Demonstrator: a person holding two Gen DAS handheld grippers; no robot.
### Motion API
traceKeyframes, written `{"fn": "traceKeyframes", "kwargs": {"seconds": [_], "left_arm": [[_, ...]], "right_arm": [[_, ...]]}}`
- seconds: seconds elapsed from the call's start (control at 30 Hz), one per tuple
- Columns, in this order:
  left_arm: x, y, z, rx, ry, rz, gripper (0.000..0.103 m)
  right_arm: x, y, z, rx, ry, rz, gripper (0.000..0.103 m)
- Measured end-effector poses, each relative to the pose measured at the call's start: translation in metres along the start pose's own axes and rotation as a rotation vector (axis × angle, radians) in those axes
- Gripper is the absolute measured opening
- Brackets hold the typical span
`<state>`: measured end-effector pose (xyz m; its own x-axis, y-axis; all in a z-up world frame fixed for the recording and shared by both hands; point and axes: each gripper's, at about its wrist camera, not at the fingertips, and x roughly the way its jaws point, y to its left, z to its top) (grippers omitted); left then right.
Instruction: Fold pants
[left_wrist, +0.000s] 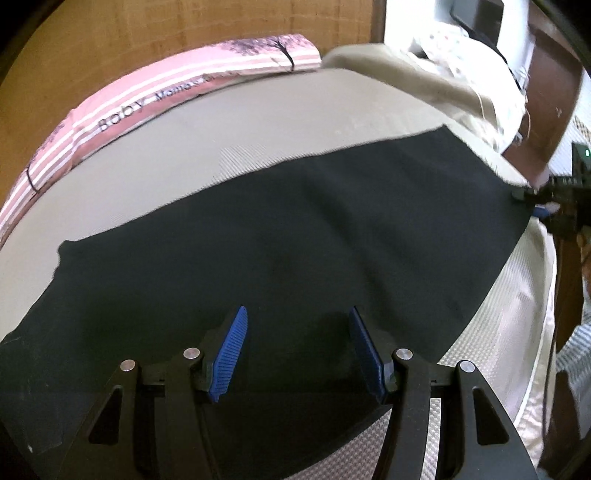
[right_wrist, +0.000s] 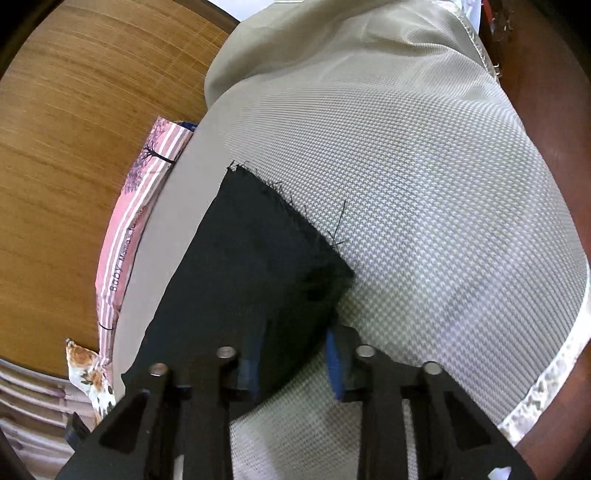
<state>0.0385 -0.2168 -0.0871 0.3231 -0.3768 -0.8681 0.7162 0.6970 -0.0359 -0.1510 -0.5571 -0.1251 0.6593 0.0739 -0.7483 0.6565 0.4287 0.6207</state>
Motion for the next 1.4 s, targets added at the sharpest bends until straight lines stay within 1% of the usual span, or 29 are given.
{"fn": "traceKeyframes", "kwargs": {"seconds": [0.03,0.07,0.17,0.27,0.3,0.33,0.37,0.43,0.47,0.5,0.63,0.67,0.73,0.87,0.9,0.97,1.0,1.07,1.1,1.13,1.17,1.2,1.27,1.3,1.4], "left_arm": [[0.004,-0.001,-0.001,0.007,0.004,0.006,0.058],[0.005,-0.003,-0.001,0.01,-0.013,0.01,0.058],[0.008,-0.002,0.0,0.004,-0.017,0.008,0.058],[0.008,-0.001,0.001,0.003,-0.015,0.002,0.058],[0.008,0.001,0.001,-0.004,-0.013,-0.005,0.058],[0.007,0.003,0.001,-0.014,-0.008,-0.011,0.058],[0.005,0.007,0.001,-0.038,0.0,-0.023,0.058],[-0.001,0.017,-0.001,-0.089,-0.002,-0.051,0.058],[-0.007,0.025,-0.002,-0.119,-0.01,-0.061,0.058],[-0.015,0.036,-0.003,-0.154,-0.028,-0.061,0.058],[-0.044,0.072,-0.01,-0.236,-0.087,-0.031,0.058],[-0.056,0.088,-0.014,-0.276,-0.105,-0.021,0.058],[-0.071,0.108,-0.021,-0.325,-0.124,-0.004,0.058],[-0.11,0.159,-0.045,-0.436,-0.174,0.057,0.058],[-0.117,0.169,-0.051,-0.46,-0.182,0.07,0.058],[-0.128,0.188,-0.064,-0.503,-0.192,0.091,0.058],[-0.133,0.198,-0.071,-0.527,-0.193,0.107,0.058],[-0.137,0.212,-0.085,-0.565,-0.187,0.116,0.058],[-0.139,0.22,-0.092,-0.588,-0.184,0.115,0.058],[-0.139,0.223,-0.097,-0.599,-0.183,0.113,0.058],[-0.14,0.229,-0.104,-0.619,-0.176,0.102,0.058],[-0.141,0.231,-0.111,-0.632,-0.172,0.092,0.058],[-0.142,0.234,-0.12,-0.65,-0.17,0.071,0.058],[-0.142,0.236,-0.121,-0.656,-0.17,0.059,0.058],[-0.143,0.238,-0.125,-0.673,-0.167,0.014,0.058]], "right_arm": [[0.002,-0.001,0.001,0.005,0.0,0.006,0.017],[0.004,-0.002,0.001,0.012,0.001,0.011,0.015],[0.008,-0.004,0.003,0.032,-0.001,0.023,0.011],[0.005,0.0,0.003,0.032,-0.007,0.015,0.01],[0.005,0.004,0.004,0.032,-0.009,0.021,0.01],[0.001,0.01,0.004,0.033,-0.012,0.045,0.009],[0.0,0.014,0.005,0.033,-0.012,0.06,0.008],[-0.007,0.036,0.005,0.008,-0.012,0.106,0.008],[-0.01,0.048,0.004,-0.018,-0.011,0.113,0.008],[-0.011,0.062,0.003,-0.045,-0.007,0.126,0.008],[-0.005,0.125,-0.011,-0.154,0.032,0.182,0.008],[-0.001,0.142,-0.016,-0.185,0.046,0.195,0.008],[0.01,0.178,-0.03,-0.263,0.08,0.217,0.008],[0.038,0.242,-0.068,-0.372,0.169,0.269,0.008],[0.044,0.251,-0.078,-0.389,0.185,0.275,0.008],[0.064,0.282,-0.108,-0.45,0.255,0.3,0.008],[0.073,0.296,-0.122,-0.482,0.283,0.302,0.008],[0.088,0.318,-0.152,-0.561,0.335,0.3,0.008],[0.095,0.323,-0.164,-0.583,0.36,0.302,0.008],[0.106,0.331,-0.185,-0.617,0.412,0.303,0.008],[0.11,0.334,-0.195,-0.636,0.436,0.3,0.008],[0.12,0.338,-0.215,-0.687,0.47,0.275,0.008],[0.132,0.338,-0.238,-0.756,0.502,0.235,0.009],[0.141,0.336,-0.252,-0.797,0.521,0.202,0.009],[0.151,0.331,-0.272,-0.869,0.546,0.152,0.009]]}}
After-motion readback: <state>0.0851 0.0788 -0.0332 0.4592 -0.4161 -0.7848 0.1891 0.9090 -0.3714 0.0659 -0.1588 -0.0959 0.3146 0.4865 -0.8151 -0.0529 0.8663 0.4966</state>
